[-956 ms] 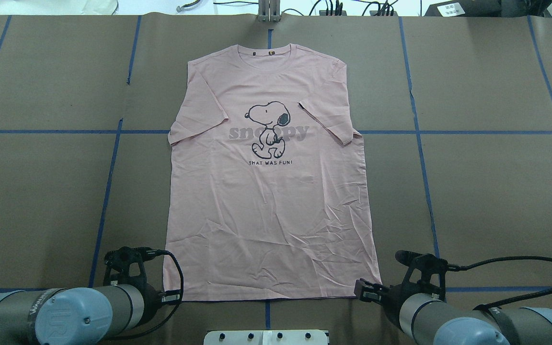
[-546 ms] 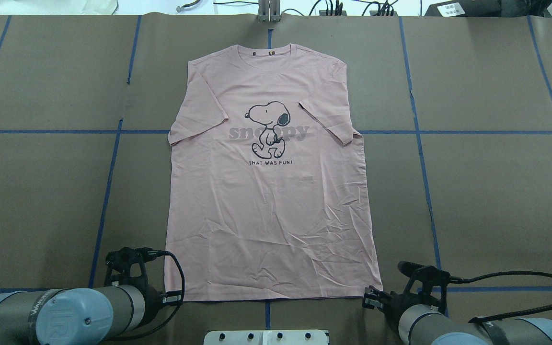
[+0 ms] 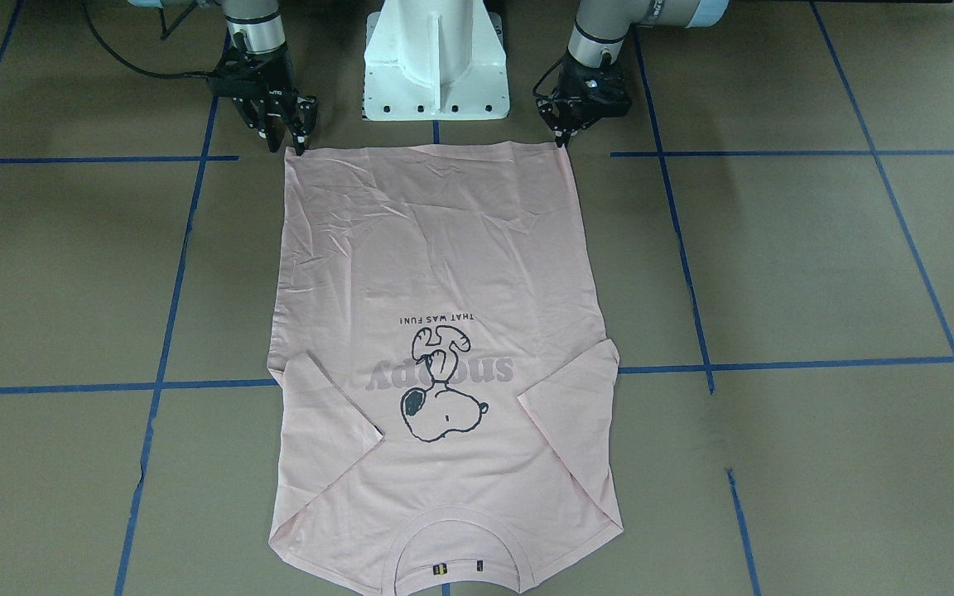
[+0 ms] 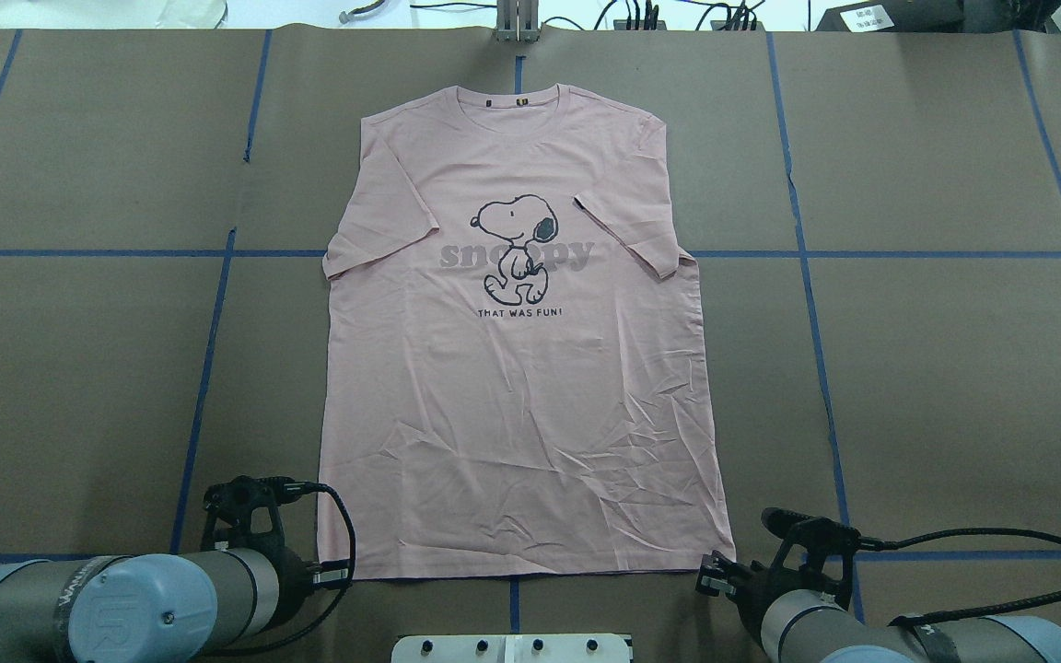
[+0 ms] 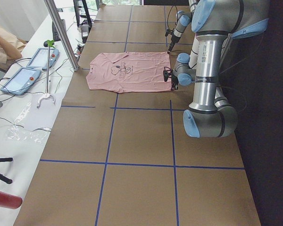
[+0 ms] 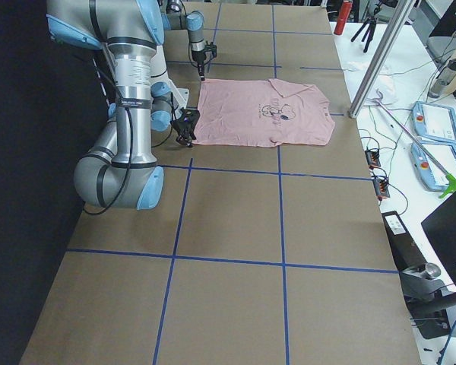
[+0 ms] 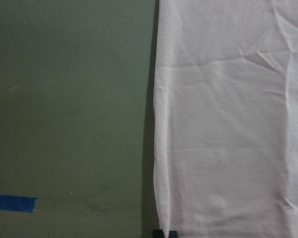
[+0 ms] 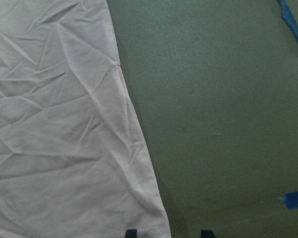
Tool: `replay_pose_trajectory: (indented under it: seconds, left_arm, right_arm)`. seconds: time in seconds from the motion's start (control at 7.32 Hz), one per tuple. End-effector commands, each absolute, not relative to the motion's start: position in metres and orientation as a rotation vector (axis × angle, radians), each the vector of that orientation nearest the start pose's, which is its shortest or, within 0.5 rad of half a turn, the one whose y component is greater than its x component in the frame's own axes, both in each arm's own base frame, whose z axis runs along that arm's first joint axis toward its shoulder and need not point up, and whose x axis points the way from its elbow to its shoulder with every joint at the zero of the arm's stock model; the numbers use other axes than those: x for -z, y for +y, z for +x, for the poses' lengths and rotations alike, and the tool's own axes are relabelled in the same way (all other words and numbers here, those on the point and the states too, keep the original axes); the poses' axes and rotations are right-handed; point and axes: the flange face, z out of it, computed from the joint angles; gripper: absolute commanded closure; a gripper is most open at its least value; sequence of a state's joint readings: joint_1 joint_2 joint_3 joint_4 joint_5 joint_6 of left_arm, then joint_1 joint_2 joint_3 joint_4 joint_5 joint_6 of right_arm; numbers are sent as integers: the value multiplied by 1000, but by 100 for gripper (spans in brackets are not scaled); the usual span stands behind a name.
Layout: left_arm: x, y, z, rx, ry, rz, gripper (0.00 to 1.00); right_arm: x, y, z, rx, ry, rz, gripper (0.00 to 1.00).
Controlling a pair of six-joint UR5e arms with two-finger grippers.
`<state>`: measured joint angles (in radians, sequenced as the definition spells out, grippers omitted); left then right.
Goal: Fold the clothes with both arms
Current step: 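Grasp the hem corners with both grippers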
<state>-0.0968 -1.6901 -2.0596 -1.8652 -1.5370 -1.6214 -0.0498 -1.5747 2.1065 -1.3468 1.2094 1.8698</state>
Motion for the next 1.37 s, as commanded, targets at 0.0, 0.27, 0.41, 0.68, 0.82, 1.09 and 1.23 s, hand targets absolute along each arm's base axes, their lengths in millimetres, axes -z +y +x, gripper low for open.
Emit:
replay_pose_trajectory:
  seconds: [0.0, 0.27, 0.41, 0.68, 0.82, 1.09, 1.23]
  left_arm:
    - [-343, -185, 497, 152, 903, 52, 100]
    - [-343, -186, 497, 153, 903, 54, 100]
    - [-343, -186, 497, 154, 903, 53, 100]
    - [-343, -186, 497, 154, 905, 55, 100]
    - [-342, -186, 496, 155, 906, 56, 100]
    - [-330, -187, 488, 148, 931, 56, 100]
    - [-319, -187, 475, 147, 955, 59, 100]
  right_arm:
    - [-389, -145, -481, -372, -799, 211, 62]
    - [-385, -145, -481, -373, -806, 210, 100]
    - [-383, -144, -481, -373, -812, 208, 100]
    - [-375, -146, -478, -375, -827, 205, 100]
    - [-374, -146, -477, -374, -829, 204, 100]
    - [-349, -151, -456, -380, -867, 195, 100]
    - [-327, -151, -440, -373, -865, 184, 100]
